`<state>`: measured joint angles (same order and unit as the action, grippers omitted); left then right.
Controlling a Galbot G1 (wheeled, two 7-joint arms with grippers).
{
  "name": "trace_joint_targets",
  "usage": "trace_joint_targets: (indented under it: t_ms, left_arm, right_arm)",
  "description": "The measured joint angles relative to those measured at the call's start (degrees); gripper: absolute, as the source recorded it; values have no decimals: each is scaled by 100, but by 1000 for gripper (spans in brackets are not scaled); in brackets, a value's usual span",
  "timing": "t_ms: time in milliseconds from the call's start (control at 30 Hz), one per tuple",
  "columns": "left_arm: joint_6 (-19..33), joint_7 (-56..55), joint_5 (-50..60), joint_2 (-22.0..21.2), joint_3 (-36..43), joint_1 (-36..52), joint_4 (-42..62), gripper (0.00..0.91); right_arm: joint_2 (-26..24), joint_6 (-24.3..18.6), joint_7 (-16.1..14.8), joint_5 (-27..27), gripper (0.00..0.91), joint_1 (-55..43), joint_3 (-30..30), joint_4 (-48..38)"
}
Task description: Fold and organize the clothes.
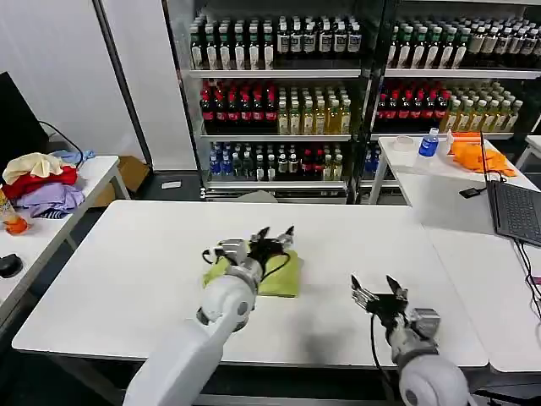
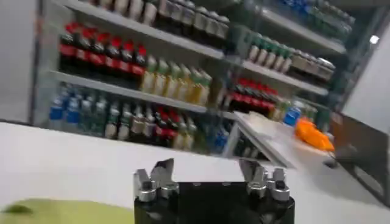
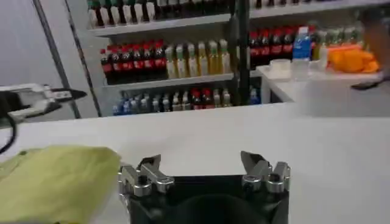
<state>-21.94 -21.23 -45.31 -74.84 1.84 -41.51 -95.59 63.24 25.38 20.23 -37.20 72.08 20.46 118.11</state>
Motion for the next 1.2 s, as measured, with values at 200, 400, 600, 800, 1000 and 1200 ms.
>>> trace_joint_targets:
  t_ms: [200, 400, 600, 800, 1000, 1200]
  left_arm:
    - [119, -34, 128, 407, -538, -496, -333, 907]
    - [190, -44, 186, 695, -1048, -1009, -648, 907]
    - [232, -48, 215, 841, -1424, -1382, -867, 907]
    - [241, -49, 228, 923, -1587, -1608, -998, 907]
    - [247, -46, 239, 955, -1653, -1705, -1026, 907]
    - [257, -37, 240, 951, -1680, -1728, -1019, 907]
  right_arm:
    - [328, 131, 165, -457, 907, -1105, -652, -847]
    - [758, 290, 316, -943, 907, -2029, -1254, -1731]
    - [1185, 379, 420, -1329, 685, -2696, -1614, -2546]
    - [1531, 375, 528, -1584, 0, -3132, -1766, -3195]
    - [1662, 334, 578, -1783, 0, -3327, -1882, -3527]
    - [1713, 294, 602, -1899, 0, -3451, -1909, -3705]
